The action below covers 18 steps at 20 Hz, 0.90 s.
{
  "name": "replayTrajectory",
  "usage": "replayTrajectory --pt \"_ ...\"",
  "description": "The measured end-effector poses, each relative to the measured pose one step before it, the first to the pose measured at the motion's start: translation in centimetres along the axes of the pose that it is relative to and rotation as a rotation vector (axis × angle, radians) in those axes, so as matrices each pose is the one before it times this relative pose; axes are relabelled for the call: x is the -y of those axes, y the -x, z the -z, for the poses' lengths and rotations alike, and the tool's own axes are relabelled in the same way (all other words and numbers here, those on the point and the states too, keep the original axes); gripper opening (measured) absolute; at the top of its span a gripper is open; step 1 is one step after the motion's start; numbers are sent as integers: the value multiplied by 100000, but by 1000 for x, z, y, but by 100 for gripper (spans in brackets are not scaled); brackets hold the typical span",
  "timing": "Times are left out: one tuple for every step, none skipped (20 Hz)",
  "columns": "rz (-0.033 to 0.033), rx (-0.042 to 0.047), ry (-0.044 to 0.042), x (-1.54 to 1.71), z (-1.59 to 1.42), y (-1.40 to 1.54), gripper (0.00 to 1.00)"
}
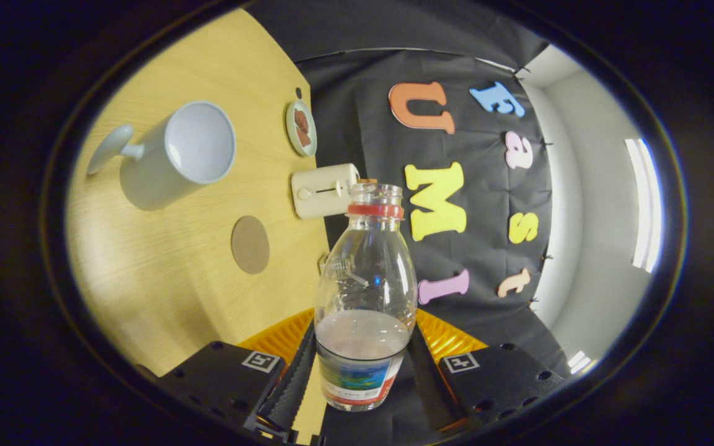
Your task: Take the bottle from table, then pour the juice into the cup, finally place the bottle on the coaster
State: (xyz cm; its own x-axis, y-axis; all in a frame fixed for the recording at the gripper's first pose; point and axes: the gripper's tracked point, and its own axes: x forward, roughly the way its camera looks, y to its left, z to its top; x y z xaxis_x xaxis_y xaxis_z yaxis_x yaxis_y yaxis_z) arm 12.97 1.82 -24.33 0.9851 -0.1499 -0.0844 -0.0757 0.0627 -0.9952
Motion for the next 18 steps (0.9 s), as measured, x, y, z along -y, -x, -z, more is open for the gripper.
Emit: replayTrajectory --pt "420 846 2419 -195 -412 59 81" --pt "69 570 2076 -135 -257 206 81" --pt "229 423 1884 -48 -246 -32 81" --pt "685 364 2489 57 -212 36 81" --pt "666 520 1974 151 -347 -183 81" --pt "704 849 2121 173 -254 -150 81" --pt "1445 1243 1961 195 -302 122 81" --pt "1530 841 1902 358 -254 211 81" --pt "1395 914 2491 56 -325 215 81" --pt "1043 607 2096 158 -226 42 81" --pt "640 288 1419 86 -27 259 81" --pt "197 51 1259 33 10 154 81" --pt "-168 -178 1030 -81 41 119 80" --pt "-286 -300 914 -104 87 155 81" --pt "78 -213 1080 -42 -71 -84 81" --pt "473 165 1479 85 -153 157 81" --pt "304 710 1267 18 -205 99 81" --pt "434 857 1219 17 -188 129 81"
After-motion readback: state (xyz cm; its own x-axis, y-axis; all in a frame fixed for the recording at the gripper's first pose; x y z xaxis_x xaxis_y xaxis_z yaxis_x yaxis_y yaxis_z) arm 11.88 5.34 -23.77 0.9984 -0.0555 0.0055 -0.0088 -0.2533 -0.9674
